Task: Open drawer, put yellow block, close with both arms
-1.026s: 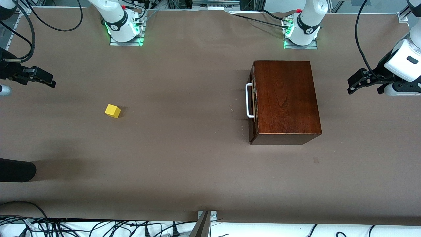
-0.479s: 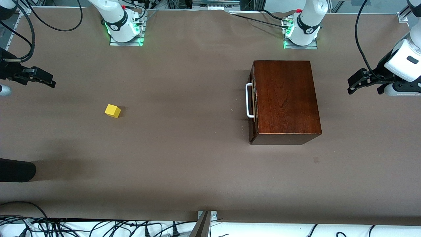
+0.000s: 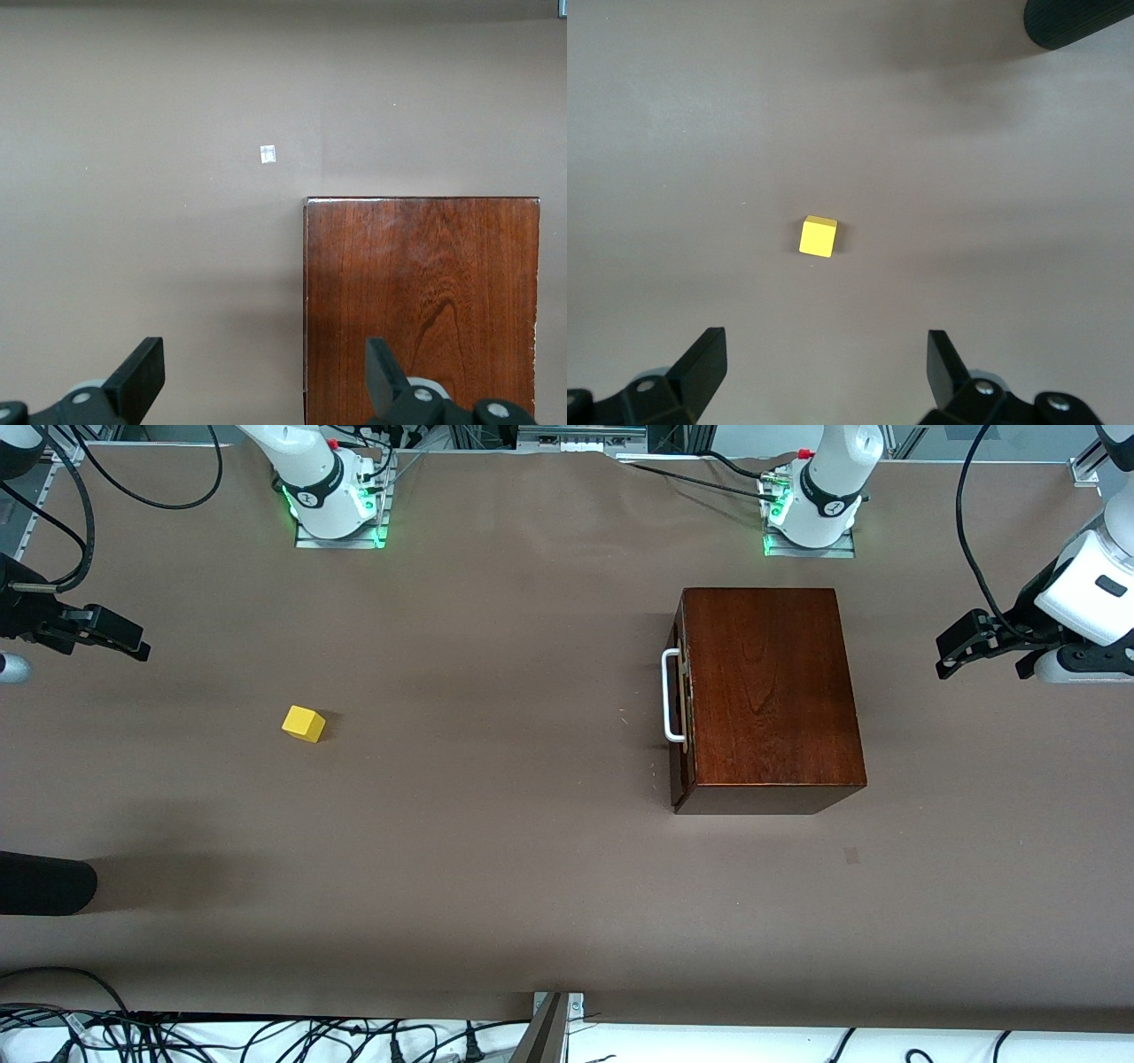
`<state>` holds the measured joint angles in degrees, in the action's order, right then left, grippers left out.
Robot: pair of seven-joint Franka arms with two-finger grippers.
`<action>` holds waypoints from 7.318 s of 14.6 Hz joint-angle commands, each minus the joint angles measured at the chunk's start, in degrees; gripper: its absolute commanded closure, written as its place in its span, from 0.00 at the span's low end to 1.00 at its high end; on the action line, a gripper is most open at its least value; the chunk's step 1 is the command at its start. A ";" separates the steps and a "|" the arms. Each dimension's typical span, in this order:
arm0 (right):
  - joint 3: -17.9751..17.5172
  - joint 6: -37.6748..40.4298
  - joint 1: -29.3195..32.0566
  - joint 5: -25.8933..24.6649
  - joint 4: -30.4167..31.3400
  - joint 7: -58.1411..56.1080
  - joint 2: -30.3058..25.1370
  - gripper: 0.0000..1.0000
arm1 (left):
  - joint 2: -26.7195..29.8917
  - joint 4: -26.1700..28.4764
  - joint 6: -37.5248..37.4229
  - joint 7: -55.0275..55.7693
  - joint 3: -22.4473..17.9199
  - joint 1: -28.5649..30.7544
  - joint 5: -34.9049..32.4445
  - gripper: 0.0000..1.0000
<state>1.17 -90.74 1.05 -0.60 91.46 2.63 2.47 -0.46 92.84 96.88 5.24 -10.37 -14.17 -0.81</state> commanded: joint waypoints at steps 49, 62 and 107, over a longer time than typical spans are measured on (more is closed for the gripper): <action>-0.99 -0.05 0.89 -0.54 -0.15 0.71 -0.19 0.00 | -33.73 -11.54 1.82 33.52 24.26 -14.39 -7.89 0.00; -1.08 -0.05 0.89 -0.54 -0.15 0.71 -0.10 0.00 | -35.22 -11.36 3.05 37.74 24.08 -14.48 -7.98 0.00; -1.08 -0.14 0.89 -0.63 -0.23 0.71 -0.10 0.00 | -39.70 -11.97 8.06 47.49 24.70 -19.66 -7.54 0.00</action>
<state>1.01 -90.78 1.10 -0.60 91.46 2.63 2.48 -38.79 82.96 103.85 50.73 14.20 -32.47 -10.12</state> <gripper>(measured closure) 0.000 0.000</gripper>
